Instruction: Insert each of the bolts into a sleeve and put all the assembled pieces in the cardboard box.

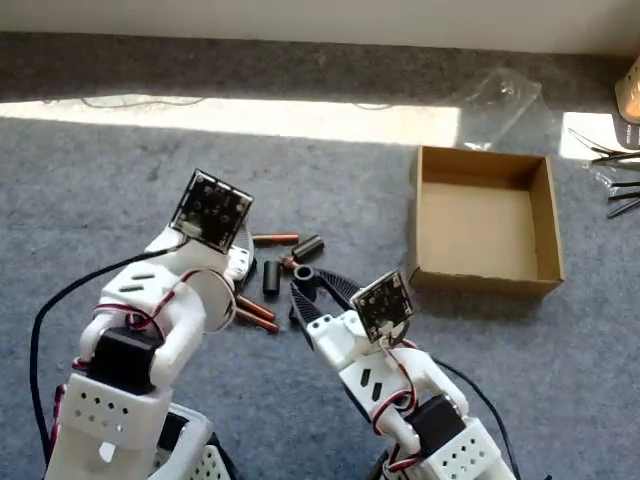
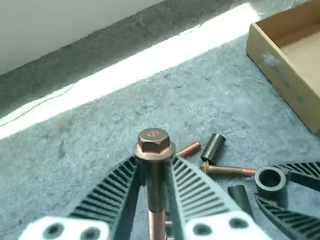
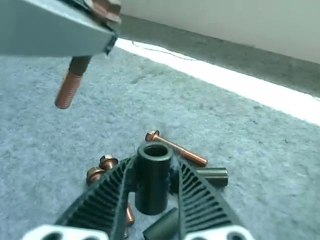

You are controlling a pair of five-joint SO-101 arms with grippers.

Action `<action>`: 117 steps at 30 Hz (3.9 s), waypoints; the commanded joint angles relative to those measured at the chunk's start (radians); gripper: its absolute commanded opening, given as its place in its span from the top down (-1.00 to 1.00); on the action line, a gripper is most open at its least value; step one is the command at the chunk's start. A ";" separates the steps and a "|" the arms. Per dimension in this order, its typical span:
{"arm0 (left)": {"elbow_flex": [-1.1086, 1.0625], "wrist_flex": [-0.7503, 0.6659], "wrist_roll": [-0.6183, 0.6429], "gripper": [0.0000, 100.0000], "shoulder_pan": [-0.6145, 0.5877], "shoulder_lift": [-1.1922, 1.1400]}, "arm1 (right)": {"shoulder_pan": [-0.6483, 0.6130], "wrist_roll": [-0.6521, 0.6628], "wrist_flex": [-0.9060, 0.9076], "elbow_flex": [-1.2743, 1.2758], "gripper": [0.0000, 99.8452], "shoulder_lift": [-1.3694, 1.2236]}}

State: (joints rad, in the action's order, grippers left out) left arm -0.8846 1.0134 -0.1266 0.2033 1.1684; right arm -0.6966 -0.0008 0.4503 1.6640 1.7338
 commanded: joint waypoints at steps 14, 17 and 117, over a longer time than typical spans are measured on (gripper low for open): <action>-0.232 -0.482 0.241 0.99 -0.021 0.163 | -0.013 0.178 -0.081 0.033 0.99 0.010; -0.237 -0.540 0.241 0.98 -0.018 0.168 | -0.013 0.195 -0.104 0.074 0.99 0.010; -0.197 -0.585 0.439 0.98 0.254 0.166 | 0.082 0.149 -0.196 0.117 0.99 0.010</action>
State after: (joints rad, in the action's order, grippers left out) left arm -1.0840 0.4856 0.3000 0.4565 1.3142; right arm -0.6061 0.1373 0.2908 1.6732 1.7338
